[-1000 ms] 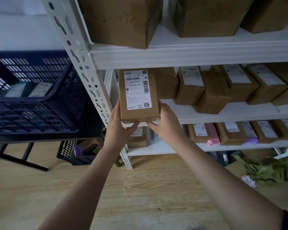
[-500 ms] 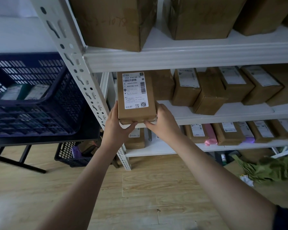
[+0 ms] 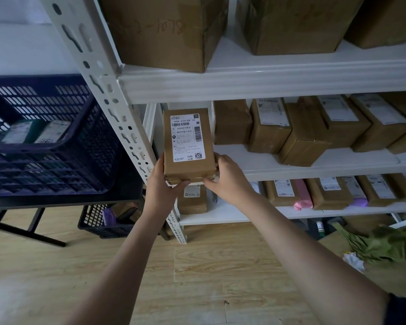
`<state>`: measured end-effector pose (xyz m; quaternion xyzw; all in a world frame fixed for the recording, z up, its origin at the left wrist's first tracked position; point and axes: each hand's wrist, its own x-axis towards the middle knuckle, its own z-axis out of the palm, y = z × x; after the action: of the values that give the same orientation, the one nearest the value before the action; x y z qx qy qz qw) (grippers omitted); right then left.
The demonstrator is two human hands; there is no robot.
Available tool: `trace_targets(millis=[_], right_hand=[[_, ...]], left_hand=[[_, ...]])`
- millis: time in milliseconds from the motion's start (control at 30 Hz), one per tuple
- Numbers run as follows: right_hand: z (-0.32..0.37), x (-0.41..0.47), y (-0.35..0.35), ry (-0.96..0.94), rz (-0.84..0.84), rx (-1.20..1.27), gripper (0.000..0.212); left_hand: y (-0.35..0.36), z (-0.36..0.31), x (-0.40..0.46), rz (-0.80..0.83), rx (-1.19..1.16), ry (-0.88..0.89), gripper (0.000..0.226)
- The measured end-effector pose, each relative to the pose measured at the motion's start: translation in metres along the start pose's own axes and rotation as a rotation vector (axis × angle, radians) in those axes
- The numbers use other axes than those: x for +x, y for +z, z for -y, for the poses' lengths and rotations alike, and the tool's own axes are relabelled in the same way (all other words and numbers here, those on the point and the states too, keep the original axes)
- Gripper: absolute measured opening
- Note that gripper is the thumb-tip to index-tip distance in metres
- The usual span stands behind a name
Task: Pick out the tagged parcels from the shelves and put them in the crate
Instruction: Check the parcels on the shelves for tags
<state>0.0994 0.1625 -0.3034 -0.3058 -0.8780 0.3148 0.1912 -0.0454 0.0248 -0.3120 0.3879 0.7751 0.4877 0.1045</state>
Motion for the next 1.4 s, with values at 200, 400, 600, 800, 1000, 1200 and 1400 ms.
trace_targets(millis=[200, 400, 600, 800, 1000, 1200, 1400], right_hand=[[-0.004, 0.014, 0.006, 0.018, 0.008, 0.013, 0.038], [0.001, 0.037, 0.01, 0.022, 0.0, 0.079, 0.035], [-0.018, 0.023, 0.0, 0.089, -0.034, 0.129, 0.055], [-0.052, 0.022, -0.032, 0.227, -0.125, 0.164, 0.051], [-0.075, 0.035, -0.051, 0.294, -0.113, 0.063, 0.072], [-0.089, 0.051, -0.055, 0.272, -0.125, 0.121, 0.078], [-0.102, 0.091, -0.064, 0.231, -0.079, 0.194, 0.034]], left_hand=[[0.012, 0.005, 0.009, -0.053, -0.002, -0.113, 0.08], [0.024, -0.014, 0.016, -0.114, 0.029, -0.173, 0.094], [0.036, -0.022, -0.011, -0.282, 0.155, 0.251, 0.08], [0.092, -0.049, -0.038, 0.143, 0.187, 0.262, 0.05], [0.124, -0.051, -0.004, 0.203, 0.192, 0.002, 0.065], [0.135, -0.057, 0.043, 0.085, 0.143, -0.126, 0.066], [0.157, -0.059, 0.091, -0.02, 0.032, -0.214, 0.07]])
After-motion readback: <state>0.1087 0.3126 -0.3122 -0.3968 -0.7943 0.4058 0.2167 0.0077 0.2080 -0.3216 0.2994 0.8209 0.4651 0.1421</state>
